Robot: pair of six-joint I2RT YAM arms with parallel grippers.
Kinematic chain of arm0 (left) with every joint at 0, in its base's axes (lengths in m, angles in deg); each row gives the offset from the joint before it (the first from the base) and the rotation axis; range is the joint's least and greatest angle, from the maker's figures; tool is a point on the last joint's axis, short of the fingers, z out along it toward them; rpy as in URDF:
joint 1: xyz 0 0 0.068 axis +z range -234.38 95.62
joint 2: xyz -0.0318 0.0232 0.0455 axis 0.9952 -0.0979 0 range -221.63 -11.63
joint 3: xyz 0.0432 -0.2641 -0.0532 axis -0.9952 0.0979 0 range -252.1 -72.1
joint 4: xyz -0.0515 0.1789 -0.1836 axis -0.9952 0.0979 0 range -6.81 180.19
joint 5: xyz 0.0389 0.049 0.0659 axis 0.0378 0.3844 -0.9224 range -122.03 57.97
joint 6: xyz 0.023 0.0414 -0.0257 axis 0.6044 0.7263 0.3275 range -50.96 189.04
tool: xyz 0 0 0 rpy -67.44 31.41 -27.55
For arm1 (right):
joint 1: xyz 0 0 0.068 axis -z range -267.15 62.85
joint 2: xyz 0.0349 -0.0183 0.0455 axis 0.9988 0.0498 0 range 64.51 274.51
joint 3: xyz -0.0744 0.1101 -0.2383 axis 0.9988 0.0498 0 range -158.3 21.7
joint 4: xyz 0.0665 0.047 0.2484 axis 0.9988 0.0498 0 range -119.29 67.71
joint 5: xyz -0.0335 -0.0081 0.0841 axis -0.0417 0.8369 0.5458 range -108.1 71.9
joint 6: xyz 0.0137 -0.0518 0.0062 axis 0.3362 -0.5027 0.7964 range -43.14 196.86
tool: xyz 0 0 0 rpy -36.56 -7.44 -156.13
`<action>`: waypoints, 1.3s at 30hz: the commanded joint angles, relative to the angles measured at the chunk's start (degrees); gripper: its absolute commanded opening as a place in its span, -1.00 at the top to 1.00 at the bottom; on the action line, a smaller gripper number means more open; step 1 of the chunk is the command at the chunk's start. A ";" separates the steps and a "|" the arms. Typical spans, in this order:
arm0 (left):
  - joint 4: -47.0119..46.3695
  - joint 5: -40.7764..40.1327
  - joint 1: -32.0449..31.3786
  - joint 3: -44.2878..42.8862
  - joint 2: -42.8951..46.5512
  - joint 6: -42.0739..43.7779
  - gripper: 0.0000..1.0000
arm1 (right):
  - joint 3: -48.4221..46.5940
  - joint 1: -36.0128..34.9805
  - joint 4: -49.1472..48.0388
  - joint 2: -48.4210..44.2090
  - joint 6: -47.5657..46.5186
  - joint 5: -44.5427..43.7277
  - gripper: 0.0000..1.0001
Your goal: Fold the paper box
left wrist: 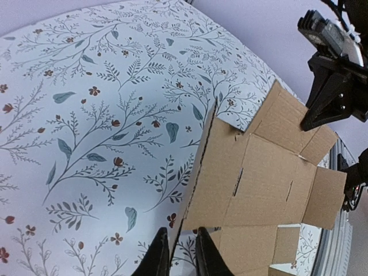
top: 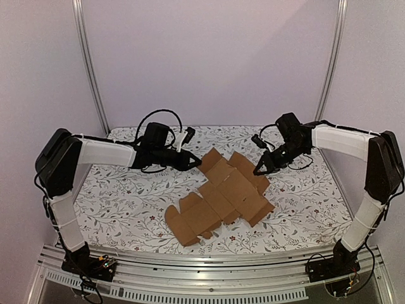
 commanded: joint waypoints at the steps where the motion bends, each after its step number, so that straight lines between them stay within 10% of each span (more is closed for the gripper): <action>1: 4.85 -0.80 2.24 -1.86 2.42 -1.73 0.48 | 0.69 -1.59 -0.08 -3.26 -0.07 -7.86 1.00; 6: 6.01 -0.99 2.68 -0.41 6.57 -3.80 0.08 | -0.01 -4.38 0.65 -4.67 -1.61 -14.87 1.00; 13: 12.11 0.84 2.53 -3.99 10.21 -6.19 0.00 | -1.13 -10.18 0.72 -5.69 -3.45 -23.13 1.00; 25: 19.67 3.49 0.08 -13.66 4.51 -7.30 0.99 | -5.20 -16.93 -0.54 -4.87 -0.82 -29.75 1.00; 39: 25.34 -0.18 -3.91 -24.13 -5.23 -6.50 1.00 | -8.91 -20.48 -1.00 0.79 2.50 -32.77 1.00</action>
